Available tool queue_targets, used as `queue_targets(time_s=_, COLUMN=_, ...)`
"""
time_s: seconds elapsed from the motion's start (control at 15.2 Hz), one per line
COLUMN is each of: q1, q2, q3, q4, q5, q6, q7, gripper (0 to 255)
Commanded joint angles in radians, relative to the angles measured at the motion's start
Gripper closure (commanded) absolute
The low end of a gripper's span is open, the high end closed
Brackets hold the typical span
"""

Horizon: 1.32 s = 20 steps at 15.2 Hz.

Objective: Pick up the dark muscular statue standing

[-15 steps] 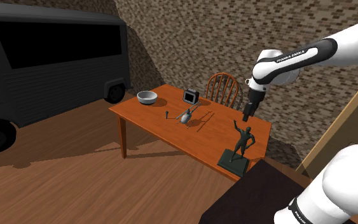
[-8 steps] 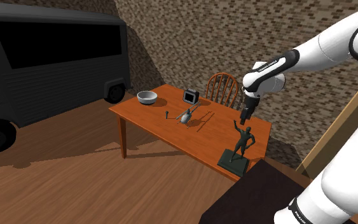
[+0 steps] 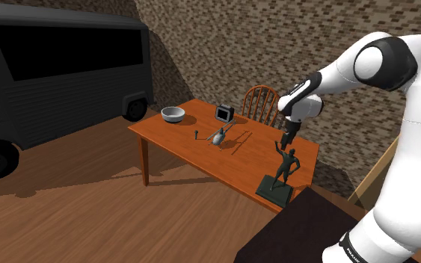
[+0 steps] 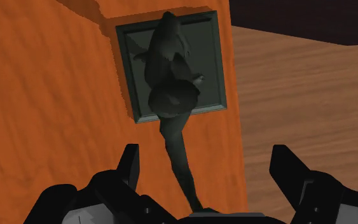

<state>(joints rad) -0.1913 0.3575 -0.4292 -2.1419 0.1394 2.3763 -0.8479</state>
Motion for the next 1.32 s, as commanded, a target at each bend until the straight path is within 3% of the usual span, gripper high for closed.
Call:
queue_targets(time_s=0.0, q1=-0.034, q2=0.09, q3=0.015, q4=0.073, q5=0.035, q6=0.011, q7=-0.037, gripper=0)
queue_targets(time_s=0.66, q1=-0.059, q2=0.174, q3=0.048, q4=0.079, q5=0.076, q6=0.084, q7=-0.06, gripper=0)
queue_targets(time_s=0.73, q1=-0.059, q2=0.173, q3=0.048, q4=0.077, q5=0.077, q6=0.086, q7=-0.061, gripper=255)
queue_targets(time_s=1.25, q1=-0.059, q2=0.174, q3=0.048, q4=0.079, q5=0.077, q6=0.085, q7=-0.06, gripper=255)
